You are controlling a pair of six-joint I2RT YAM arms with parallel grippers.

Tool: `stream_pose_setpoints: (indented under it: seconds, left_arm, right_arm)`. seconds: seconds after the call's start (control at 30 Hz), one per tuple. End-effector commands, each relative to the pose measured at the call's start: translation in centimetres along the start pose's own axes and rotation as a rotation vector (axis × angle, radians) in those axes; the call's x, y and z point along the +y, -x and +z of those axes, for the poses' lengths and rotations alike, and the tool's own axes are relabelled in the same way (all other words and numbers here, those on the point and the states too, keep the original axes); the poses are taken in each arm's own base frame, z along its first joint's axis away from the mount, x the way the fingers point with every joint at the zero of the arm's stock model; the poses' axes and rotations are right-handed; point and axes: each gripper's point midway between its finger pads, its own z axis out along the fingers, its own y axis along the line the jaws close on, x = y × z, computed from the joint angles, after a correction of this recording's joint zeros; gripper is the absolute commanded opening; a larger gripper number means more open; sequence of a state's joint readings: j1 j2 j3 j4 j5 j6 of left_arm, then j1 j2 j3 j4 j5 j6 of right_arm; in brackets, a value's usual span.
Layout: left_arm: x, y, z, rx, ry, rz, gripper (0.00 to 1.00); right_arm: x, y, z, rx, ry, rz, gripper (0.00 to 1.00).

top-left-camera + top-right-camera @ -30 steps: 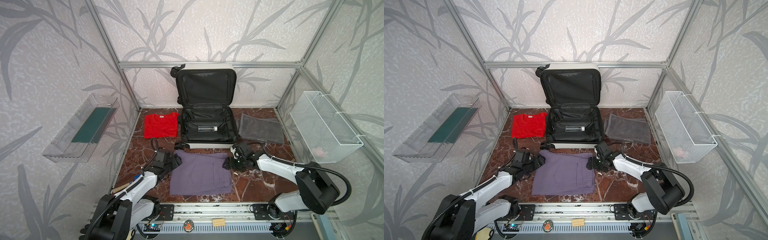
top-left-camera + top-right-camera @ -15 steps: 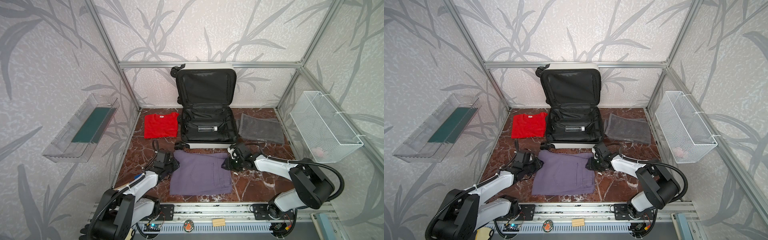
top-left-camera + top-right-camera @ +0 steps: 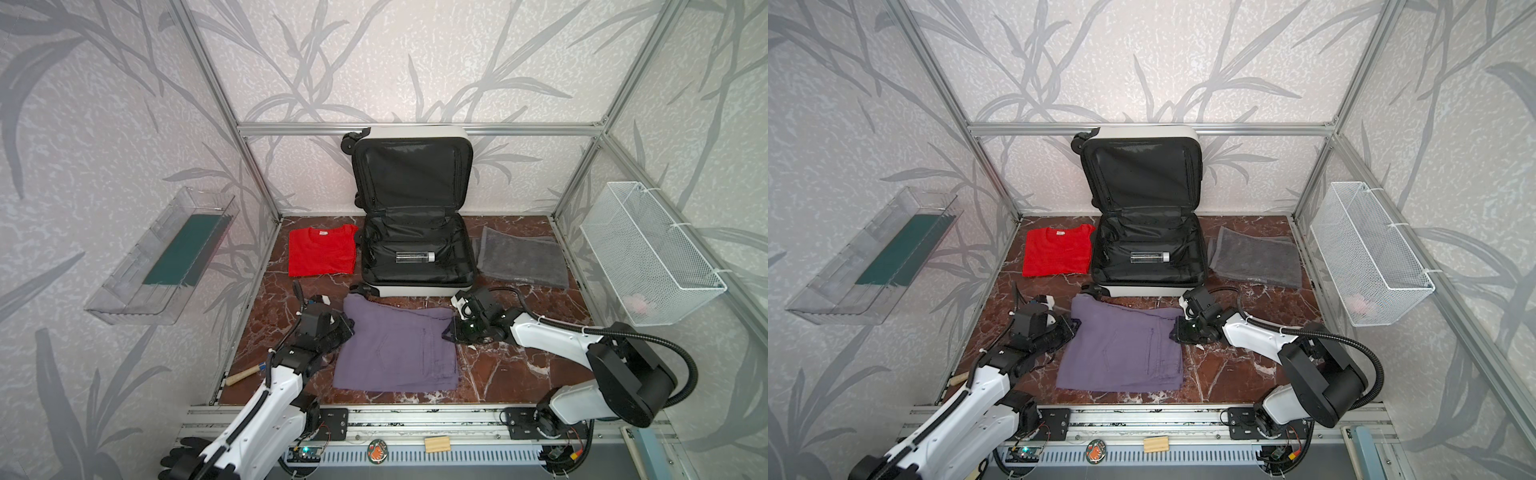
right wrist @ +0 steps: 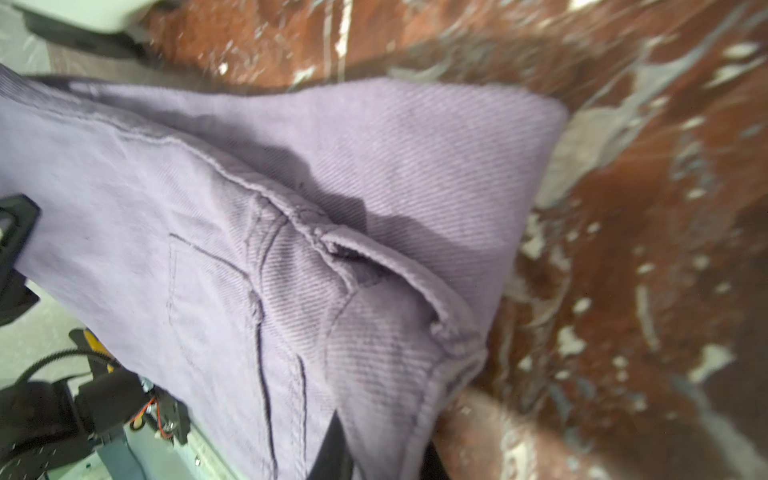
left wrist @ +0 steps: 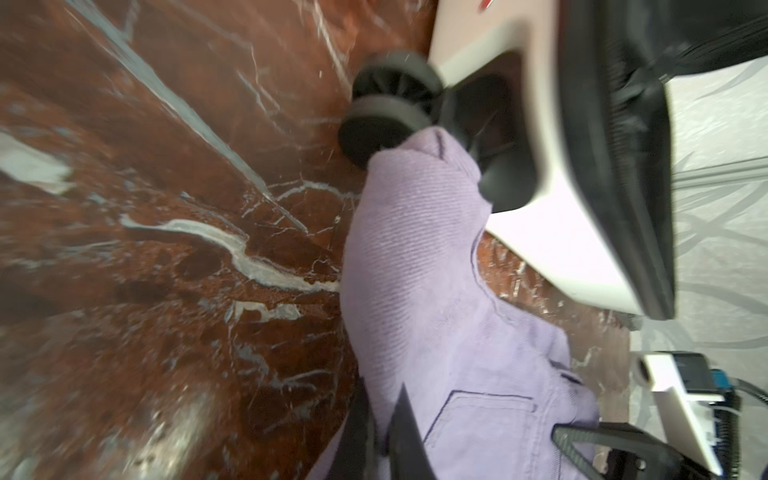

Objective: Pack the luggage
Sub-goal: 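Grasp the lavender jeans' edges with both grippers, then lift the jeans with both grippers and carry them into the suitcase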

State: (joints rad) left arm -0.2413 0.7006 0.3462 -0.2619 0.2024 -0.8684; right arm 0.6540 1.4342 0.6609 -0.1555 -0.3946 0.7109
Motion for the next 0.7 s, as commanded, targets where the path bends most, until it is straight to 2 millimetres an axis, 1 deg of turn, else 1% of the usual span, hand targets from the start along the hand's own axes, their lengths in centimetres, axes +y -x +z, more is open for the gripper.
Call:
stream_pose_setpoints:
  seconds: [0.0, 0.1, 0.2, 0.3, 0.43, 0.53, 0.6, 0.67]
  left_arm:
    - [-0.3, 2.2, -2.8, -0.104, 0.035, -0.031, 0.0]
    - [-1.4, 3.1, -4.6, -0.141, 0.016, -0.031, 0.0]
    - [-2.9, 4.1, -6.1, -0.164, -0.012, -0.026, 0.0]
    - [-5.0, 5.5, -7.7, -0.191, -0.049, -0.007, 0.0]
    - [-8.0, 7.5, -9.5, -0.211, -0.088, 0.038, 0.0]
    - [-10.3, 8.8, -10.3, -0.214, -0.119, 0.068, 0.0]
    - [-11.7, 9.6, -10.3, -0.215, -0.141, 0.079, 0.0]
    - [-13.2, 10.6, -9.9, -0.214, -0.162, 0.091, 0.0]
  right_arm:
    - [3.6, 0.1, -1.7, 0.002, 0.062, -0.07, 0.0]
    - [5.8, 0.3, -2.7, -0.008, 0.09, -0.112, 0.0]
    - [8.0, 0.7, -3.9, -0.028, 0.119, -0.153, 0.0]
    - [10.2, 1.3, -5.5, -0.056, 0.162, -0.182, 0.0]
    - [13.1, 2.5, -8.3, -0.11, 0.217, -0.221, 0.0]
    - [14.9, 3.8, -10.4, -0.169, 0.234, -0.253, 0.0]
    - [16.0, 5.0, -11.7, -0.227, 0.24, -0.277, 0.0]
    - [16.7, 6.5, -12.8, -0.27, 0.23, -0.308, 0.0]
